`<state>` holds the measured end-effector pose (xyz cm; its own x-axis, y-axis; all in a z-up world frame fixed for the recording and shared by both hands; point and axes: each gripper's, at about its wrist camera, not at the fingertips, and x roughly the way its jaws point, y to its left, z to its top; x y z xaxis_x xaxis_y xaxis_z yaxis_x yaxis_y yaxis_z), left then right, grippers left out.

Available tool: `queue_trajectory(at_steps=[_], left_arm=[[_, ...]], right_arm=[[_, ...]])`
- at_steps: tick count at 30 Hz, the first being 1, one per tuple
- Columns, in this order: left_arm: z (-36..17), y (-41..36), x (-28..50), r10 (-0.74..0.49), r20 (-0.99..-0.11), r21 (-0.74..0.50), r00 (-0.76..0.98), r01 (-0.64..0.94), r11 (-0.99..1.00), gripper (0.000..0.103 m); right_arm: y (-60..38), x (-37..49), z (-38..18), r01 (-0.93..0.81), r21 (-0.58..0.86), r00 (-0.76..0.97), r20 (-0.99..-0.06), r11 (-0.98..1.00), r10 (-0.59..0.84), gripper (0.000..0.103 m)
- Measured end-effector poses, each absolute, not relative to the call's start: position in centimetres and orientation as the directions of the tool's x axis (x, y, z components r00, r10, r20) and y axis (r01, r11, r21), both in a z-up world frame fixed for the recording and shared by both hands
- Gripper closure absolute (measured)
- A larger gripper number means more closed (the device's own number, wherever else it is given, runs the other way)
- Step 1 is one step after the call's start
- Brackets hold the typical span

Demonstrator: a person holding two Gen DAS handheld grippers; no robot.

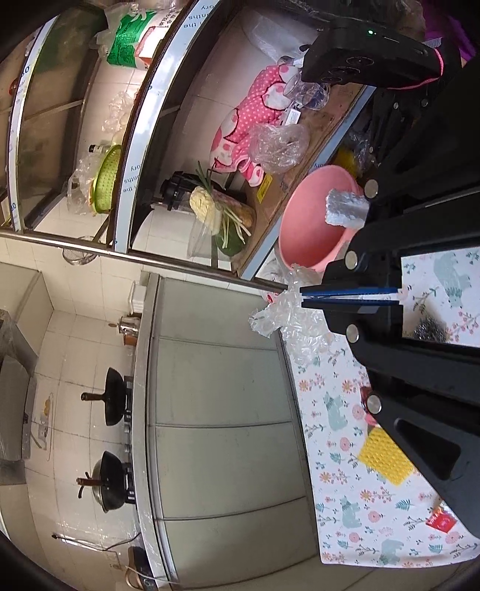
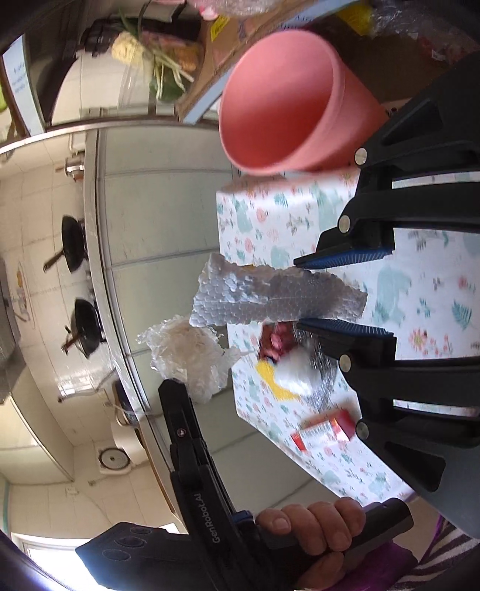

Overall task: Collect trash
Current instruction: 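Carry the plastic wrap and styrofoam to the pink bucket and open both tools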

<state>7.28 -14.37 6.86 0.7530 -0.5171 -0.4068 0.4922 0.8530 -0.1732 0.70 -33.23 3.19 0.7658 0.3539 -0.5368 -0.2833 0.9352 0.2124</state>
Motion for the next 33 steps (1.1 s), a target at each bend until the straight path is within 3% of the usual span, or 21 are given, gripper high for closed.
queue_trajectory(at_steps=[14, 33], left_arm=[[5.0, -26.2, 11.3, -0.648, -0.433, -0.179, 0.627, 0.645, 0.743, 0.102], [-2.8, -33.0, 17.8, -0.596, -0.613, -0.218, 0.518, 0.615, 0.758, 0.102]], right_arm=[[-44.0, 3.2, 2.2, 0.03, 0.21, 0.851, -0.518, 0.977, 0.085, 0.075], [-47.2, 7.8, -2.6, 0.169, 0.173, 0.788, -0.615, 0.97, -0.028, 0.075]])
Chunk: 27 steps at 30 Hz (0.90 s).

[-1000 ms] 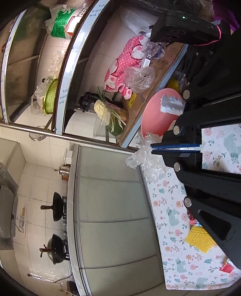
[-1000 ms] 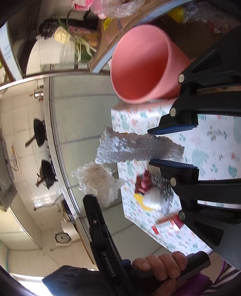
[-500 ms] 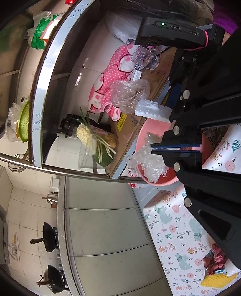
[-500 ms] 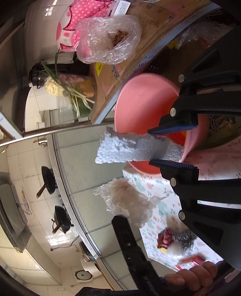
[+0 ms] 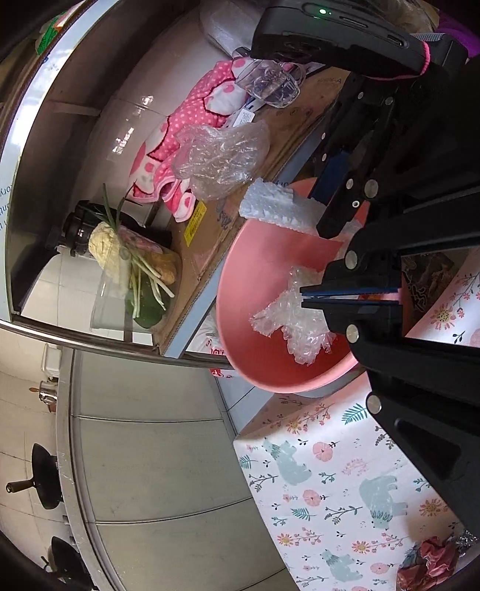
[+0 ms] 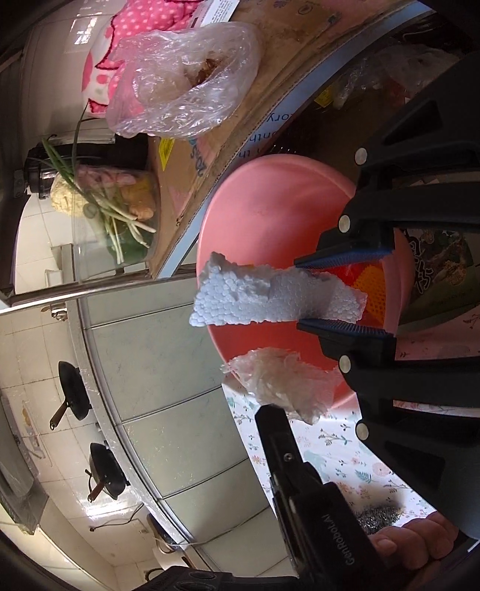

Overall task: Collect trash
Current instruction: 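Carry the plastic wrap and styrofoam to the pink bucket and open both tools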

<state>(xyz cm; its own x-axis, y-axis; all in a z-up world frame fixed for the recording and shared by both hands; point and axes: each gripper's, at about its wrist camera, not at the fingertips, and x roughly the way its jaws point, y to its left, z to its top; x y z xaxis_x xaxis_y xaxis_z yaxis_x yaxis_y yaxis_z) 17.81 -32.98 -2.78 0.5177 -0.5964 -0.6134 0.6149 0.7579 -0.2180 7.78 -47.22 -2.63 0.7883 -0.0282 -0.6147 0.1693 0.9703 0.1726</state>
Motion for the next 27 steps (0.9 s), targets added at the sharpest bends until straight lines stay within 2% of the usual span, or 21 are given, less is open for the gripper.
queue_trajectory(at_steps=[11, 16, 27], left_arm=[[-4.2, -33.2, 18.2, -0.583, -0.648, -0.238, 0.49, 0.596, 0.767, 0.099], [-4.2, -33.0, 18.1, -0.571, -0.661, -0.243, 0.486, 0.582, 0.776, 0.083], [-2.3, -32.6, 16.4, -0.587, -0.628, -0.229, 0.51, 0.6, 0.766, 0.079]], right_arm=[[-47.8, 8.4, -3.9, 0.209, 0.177, 0.739, -0.672, 0.962, -0.037, 0.072], [-47.9, 8.2, -4.0, 0.211, 0.182, 0.738, -0.673, 0.96, -0.035, 0.066], [-47.8, 6.8, -2.7, 0.204, 0.192, 0.756, -0.653, 0.96, -0.03, 0.065]])
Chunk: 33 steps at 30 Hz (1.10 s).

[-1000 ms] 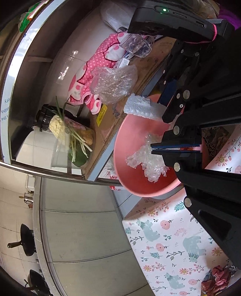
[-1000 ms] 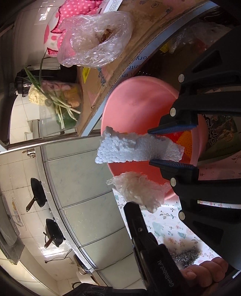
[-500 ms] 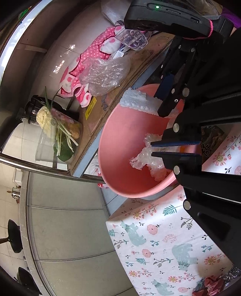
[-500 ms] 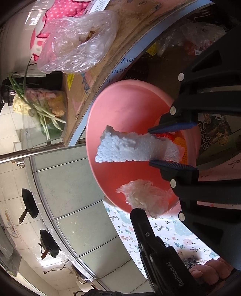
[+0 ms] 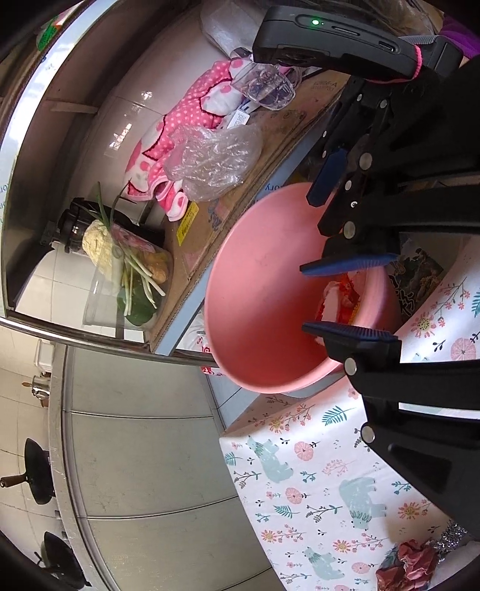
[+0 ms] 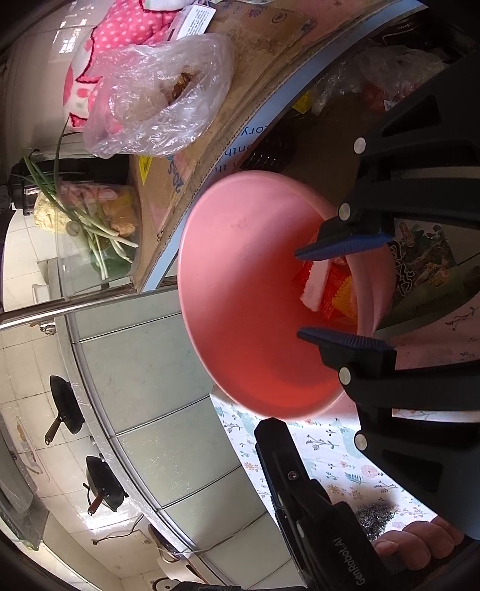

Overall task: Collect trash
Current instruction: 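Carry the plastic wrap and styrofoam to the pink bucket and open both tools, then move both tools back over the remaining trash on the table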

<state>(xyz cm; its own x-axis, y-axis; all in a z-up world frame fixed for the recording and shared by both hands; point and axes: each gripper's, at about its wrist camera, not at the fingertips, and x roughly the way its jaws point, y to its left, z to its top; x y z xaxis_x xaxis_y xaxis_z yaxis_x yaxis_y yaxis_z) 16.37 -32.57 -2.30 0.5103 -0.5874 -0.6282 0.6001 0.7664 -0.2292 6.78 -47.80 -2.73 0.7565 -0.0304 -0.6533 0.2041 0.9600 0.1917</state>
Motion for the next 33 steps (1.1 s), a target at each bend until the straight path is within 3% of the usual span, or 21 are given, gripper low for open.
queue_trajectory(at_steps=[8, 12, 16, 33], left_arm=[[0.3, -31.4, 14.2, -0.609, -0.58, -0.228, 0.54, 0.61, 0.759, 0.077], [1.5, -30.3, 13.0, -0.615, -0.556, -0.232, 0.559, 0.607, 0.76, 0.072], [2.6, -29.0, 11.9, -0.618, -0.536, -0.228, 0.575, 0.606, 0.762, 0.069], [3.6, -19.4, 7.0, -0.52, -0.508, -0.129, 0.687, 0.536, 0.834, 0.066]], right_arm=[[-46.7, 4.8, 0.2, 0.162, 0.187, 0.798, -0.602, 0.969, -0.017, 0.064], [-45.7, 3.8, 1.6, 0.129, 0.189, 0.82, -0.572, 0.973, 0.002, 0.054], [-44.5, 3.1, 2.4, 0.093, 0.188, 0.83, -0.557, 0.978, 0.028, 0.054], [-37.6, 2.3, 2.2, -0.072, 0.181, 0.797, -0.58, 0.981, 0.166, 0.054]])
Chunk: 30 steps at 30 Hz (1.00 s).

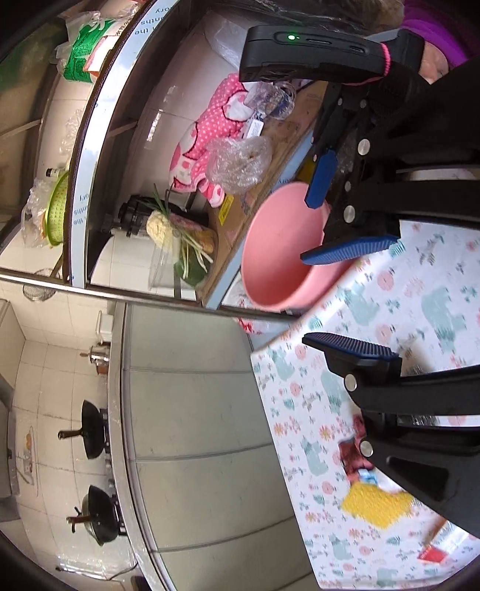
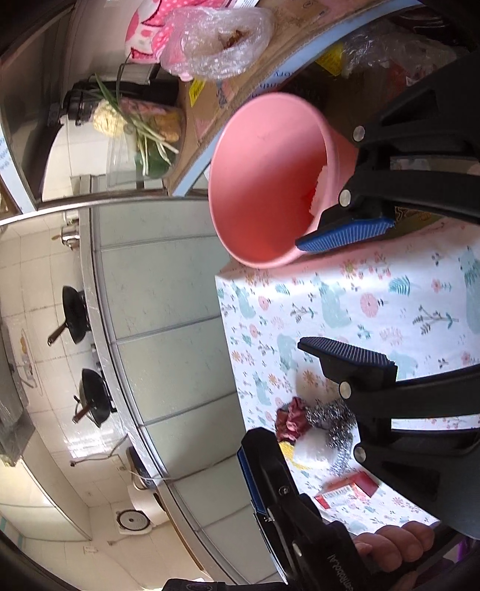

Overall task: Collect trash
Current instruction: 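Move both tools back over the remaining trash on the table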

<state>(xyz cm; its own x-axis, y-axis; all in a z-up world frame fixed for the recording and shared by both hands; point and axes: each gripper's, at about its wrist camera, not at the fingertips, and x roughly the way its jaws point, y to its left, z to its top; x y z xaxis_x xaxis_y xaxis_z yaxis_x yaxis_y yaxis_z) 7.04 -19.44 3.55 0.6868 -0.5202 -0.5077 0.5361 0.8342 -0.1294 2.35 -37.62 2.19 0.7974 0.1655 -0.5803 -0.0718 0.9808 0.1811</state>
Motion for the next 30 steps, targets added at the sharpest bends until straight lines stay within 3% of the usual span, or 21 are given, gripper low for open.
queue_trajectory(at_steps=[15, 30], left_arm=[[-1.1, -8.8, 8.1, -0.323, -0.623, -0.125, 0.712, 0.317, 0.94, 0.066], [-4.8, -7.3, 10.8, -0.298, -0.706, -0.168, 0.642, 0.257, 0.952, 0.066]], right_arm=[[-30.0, 4.2, -0.3, -0.247, 0.203, 0.69, -0.65, 0.947, 0.319, 0.054], [-27.1, 4.8, -2.2, -0.351, 0.228, 0.579, -0.71, 0.908, 0.401, 0.054]])
